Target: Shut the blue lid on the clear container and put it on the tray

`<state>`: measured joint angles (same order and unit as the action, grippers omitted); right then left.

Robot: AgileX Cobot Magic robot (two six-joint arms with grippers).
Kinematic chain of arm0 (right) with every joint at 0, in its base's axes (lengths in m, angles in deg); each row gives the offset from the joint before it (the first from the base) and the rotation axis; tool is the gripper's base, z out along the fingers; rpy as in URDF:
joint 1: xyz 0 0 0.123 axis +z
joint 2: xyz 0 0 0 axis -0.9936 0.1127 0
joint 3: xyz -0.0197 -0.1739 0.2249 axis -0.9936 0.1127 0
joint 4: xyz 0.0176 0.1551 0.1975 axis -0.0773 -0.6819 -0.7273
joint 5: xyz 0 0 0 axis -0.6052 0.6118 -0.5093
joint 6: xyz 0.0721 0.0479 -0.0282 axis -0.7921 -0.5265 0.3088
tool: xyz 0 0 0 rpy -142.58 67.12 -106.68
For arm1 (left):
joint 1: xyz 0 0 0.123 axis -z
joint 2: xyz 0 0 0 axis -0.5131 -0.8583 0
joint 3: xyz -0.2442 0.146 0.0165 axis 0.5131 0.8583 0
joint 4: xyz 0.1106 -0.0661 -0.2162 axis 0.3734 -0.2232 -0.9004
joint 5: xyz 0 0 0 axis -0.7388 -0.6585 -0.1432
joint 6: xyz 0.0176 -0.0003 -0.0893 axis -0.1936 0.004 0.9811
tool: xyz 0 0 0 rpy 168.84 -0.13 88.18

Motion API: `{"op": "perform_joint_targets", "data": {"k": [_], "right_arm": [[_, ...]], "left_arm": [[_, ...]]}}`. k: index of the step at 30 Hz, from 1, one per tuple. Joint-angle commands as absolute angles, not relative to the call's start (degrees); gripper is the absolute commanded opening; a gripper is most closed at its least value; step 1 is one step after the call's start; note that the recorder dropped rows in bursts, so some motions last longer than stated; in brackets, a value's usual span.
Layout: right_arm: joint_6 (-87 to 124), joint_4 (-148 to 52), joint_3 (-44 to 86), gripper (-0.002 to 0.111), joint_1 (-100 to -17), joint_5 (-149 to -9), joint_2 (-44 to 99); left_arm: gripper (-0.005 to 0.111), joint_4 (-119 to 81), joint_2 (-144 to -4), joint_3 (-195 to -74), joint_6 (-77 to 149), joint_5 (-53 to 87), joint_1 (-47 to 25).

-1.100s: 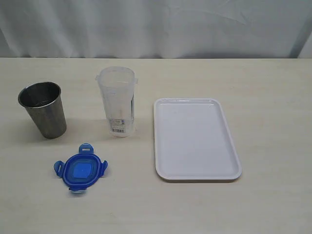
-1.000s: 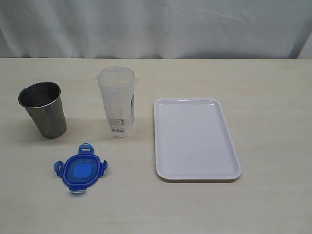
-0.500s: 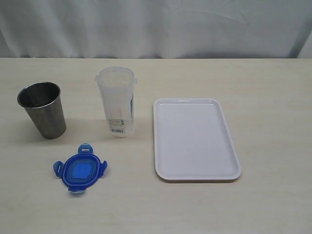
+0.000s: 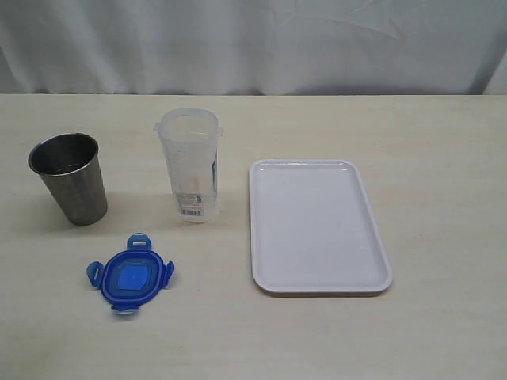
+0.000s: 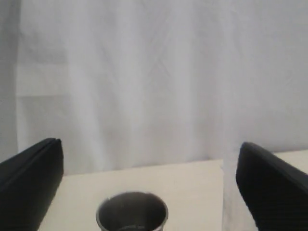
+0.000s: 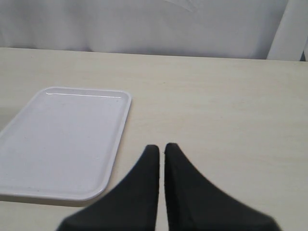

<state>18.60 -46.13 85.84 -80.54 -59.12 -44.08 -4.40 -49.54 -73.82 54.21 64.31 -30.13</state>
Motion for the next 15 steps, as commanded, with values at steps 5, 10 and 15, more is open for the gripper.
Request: {"op": "perform_joint_targets", "data": {"k": [5, 10, 15], "right_arm": [[18.38, -46.15, 85.99, 0.005, -80.84, -59.14, -44.32], [18.38, -46.15, 85.99, 0.005, -80.84, -59.14, -44.32], [18.38, -46.15, 85.99, 0.005, -80.84, -59.14, -44.32]], "left_arm": [[0.097, -3.42, -83.52, -73.68, 45.46, 86.91, -30.14], [0.097, -2.30, -97.02, -76.31, 43.00, 86.91, -30.14], [0.097, 1.33, -104.16, -81.27, 43.00, 86.91, -30.14]]}}
